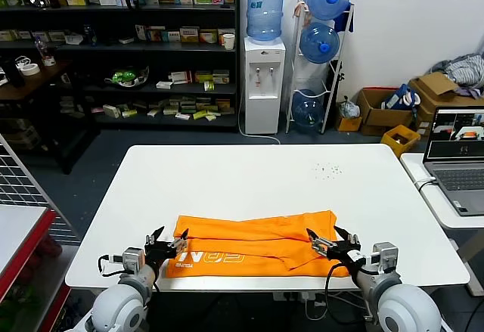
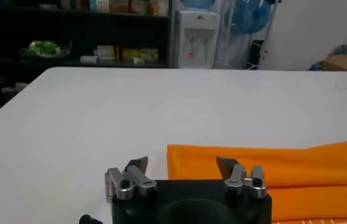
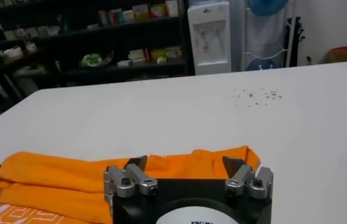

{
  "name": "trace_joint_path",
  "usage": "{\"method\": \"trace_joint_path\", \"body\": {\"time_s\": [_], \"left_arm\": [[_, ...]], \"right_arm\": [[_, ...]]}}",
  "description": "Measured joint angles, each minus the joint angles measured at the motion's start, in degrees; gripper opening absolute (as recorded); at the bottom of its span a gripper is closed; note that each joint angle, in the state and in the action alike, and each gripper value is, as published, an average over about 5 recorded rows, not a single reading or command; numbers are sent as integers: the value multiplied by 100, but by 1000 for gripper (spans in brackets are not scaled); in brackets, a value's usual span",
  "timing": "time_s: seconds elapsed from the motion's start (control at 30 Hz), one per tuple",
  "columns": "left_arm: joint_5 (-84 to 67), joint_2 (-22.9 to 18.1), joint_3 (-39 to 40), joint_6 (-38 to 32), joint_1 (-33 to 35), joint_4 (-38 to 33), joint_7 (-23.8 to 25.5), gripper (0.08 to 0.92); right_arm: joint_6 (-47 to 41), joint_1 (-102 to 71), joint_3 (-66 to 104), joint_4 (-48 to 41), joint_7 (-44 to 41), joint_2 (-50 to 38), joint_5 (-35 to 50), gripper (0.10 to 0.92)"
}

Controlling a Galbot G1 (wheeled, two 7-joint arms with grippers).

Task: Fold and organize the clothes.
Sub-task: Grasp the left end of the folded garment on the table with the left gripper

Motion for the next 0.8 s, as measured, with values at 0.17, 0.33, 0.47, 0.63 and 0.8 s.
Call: {"method": "trace_joint_path", "body": {"time_s": [0.17,0.33,0.47,0.63,0.8], "left_arm": [[-22,-130,34,-33,4,188,-4,822],[-10,-248,37,-117,34,333,15,791],[18,-335,41,-237,32,443,50,681],[79,-432,58,-407,46,533,93,542],[117,-494,65,-548,98,549,101,395]], "right_arm": [[26,-150,112,41,-26,63,-62,823],[30,-200,136,46,-32,100,-101,823],[27,-222,148,58,-32,110,-112,823],[25,-265,176,59,-32,110,-125,823],[25,-275,186,49,-32,110,-128,823]]}}
